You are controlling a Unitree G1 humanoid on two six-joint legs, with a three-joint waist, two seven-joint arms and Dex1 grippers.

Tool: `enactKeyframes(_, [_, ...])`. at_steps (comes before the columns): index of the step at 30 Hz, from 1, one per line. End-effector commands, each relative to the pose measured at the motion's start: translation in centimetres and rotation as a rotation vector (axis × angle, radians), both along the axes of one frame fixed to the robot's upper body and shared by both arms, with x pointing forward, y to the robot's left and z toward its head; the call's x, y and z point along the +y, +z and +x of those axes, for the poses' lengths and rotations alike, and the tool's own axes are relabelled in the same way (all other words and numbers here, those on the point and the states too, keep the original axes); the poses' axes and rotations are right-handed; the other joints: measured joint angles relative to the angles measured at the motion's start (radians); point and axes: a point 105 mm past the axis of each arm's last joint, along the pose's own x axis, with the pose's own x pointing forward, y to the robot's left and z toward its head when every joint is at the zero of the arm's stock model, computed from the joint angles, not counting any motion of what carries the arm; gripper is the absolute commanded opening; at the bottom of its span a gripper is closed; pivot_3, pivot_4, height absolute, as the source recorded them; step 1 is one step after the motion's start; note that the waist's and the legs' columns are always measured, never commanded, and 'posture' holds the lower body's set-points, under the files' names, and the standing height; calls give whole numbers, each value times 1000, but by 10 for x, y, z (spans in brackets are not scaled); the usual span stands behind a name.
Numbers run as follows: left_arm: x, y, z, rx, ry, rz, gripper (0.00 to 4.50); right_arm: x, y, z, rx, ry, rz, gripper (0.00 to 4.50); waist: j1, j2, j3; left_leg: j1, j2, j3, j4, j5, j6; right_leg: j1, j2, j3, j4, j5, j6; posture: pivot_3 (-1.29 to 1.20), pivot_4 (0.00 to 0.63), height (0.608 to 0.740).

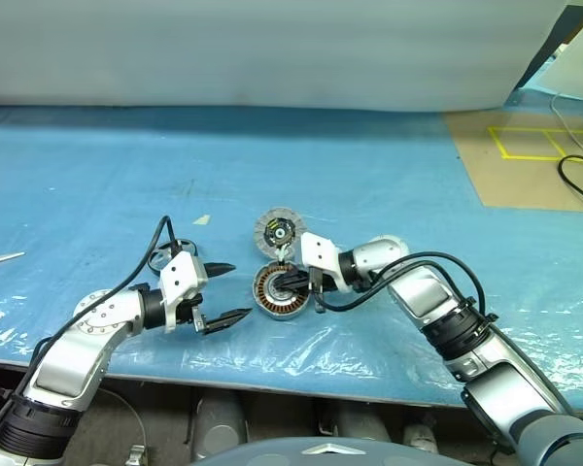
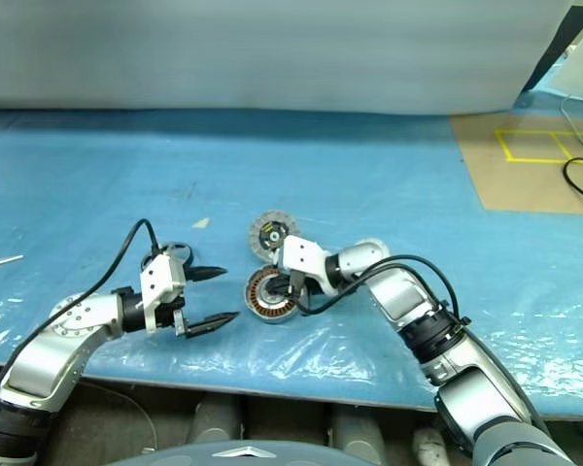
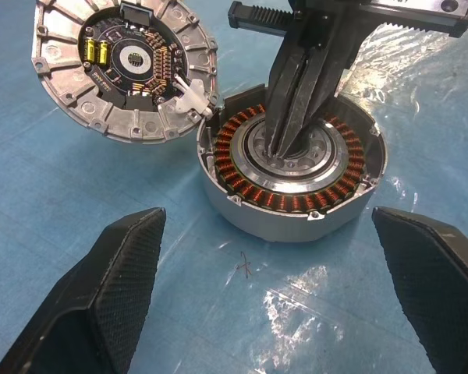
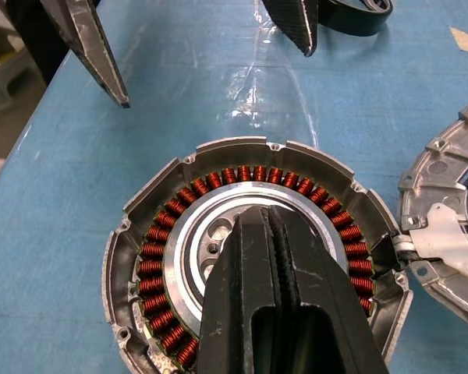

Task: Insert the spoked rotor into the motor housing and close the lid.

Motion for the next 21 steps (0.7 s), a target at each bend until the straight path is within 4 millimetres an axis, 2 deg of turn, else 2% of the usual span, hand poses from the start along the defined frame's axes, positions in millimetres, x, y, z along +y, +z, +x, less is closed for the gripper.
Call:
enactKeyframes(1, [-5,9,-2,-37,-23,-6,4500,0,15,0,108,-30,86,16,0,0,0,0,0,0,0,0,0,0,0,0,0,0,0,0,150,740])
enactKeyframes(3, [-5,8,-3,-35,-24,-3,4500,1,25,-1,121,-23,122,16,0,0,0,-1,0,0,0,0,0,-1,0,0,0,0,0,0,150,740])
enactKeyframes(5, [-5,9,-2,-36,-25,-4,4500,3,25,-7,137,7,118,16,0,0,0,-3,0,0,0,0,0,-2,0,0,-1,0,0,0,150,740])
enactKeyframes(11, [-6,9,0,-39,-27,-5,4500,0,0,-10,123,8,16,16,0,0,0,-3,0,0,-2,0,0,-3,0,0,-1,0,0,0,150,740])
enactKeyframes(14, [-5,9,-1,-37,-27,-3,4500,-5,-15,-5,82,-15,-53,16,0,0,0,-3,0,0,-2,0,0,-3,0,0,-1,0,0,0,150,740])
enactKeyframes(21, [-4,8,-2,-33,-21,-1,4500,-12,-23,-13,139,2,-77,16,0,0,0,0,0,0,-1,0,0,-1,0,0,-1,0,0,0,150,740])
